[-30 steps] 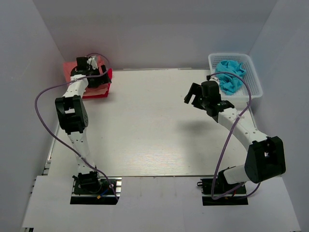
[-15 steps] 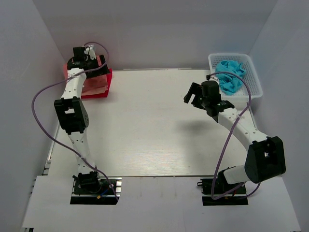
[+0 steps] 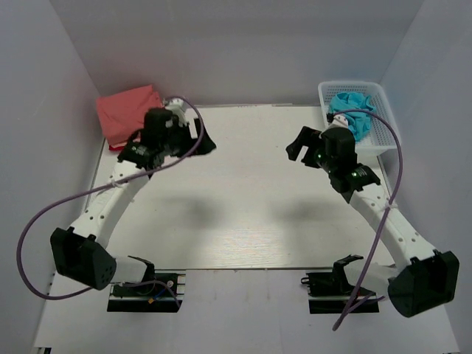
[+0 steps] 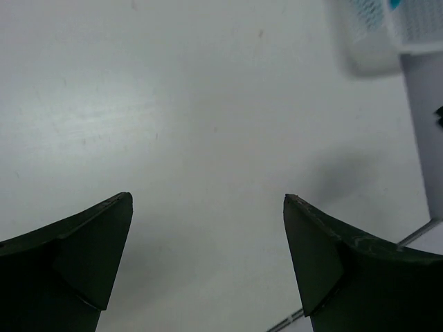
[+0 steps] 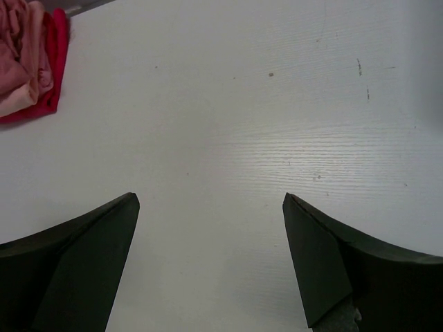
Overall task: Fold and stack the t-shirts
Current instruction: Put the neatly folded tshirt into the corner of the board with the left arm
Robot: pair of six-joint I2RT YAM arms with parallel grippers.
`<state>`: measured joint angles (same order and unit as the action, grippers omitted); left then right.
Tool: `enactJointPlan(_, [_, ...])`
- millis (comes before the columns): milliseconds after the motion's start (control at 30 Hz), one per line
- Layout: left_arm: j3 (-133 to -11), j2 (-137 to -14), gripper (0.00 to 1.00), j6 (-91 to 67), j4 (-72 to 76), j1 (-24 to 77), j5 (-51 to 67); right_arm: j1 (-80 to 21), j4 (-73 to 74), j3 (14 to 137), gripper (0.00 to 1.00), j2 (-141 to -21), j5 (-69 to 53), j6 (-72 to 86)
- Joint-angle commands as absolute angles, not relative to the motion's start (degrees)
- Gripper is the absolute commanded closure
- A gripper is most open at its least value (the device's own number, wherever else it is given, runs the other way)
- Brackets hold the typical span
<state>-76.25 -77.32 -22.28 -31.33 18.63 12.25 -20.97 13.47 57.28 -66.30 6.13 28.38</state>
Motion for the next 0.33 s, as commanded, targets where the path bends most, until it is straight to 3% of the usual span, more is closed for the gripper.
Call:
enactJointPlan(0, [-66.9, -74.0, 0.0, -28.0, -32.6, 21.7, 7.0, -20.7, 15.5, 53.0, 0.1, -61.2, 4.5, 27.7])
enactJointPlan(100, [-61.6, -67.9, 0.0, -28.8, -31.4, 23.5, 3.3, -20.7, 16.1, 49.2, 0.1, -57.5, 5.6, 30.1])
enactJointPlan(300, [-64.8, -67.0, 0.0, -27.6, -33.2, 24.7, -2.0, -20.8, 10.5, 42.4, 0.1, -52.0, 1.0, 31.5])
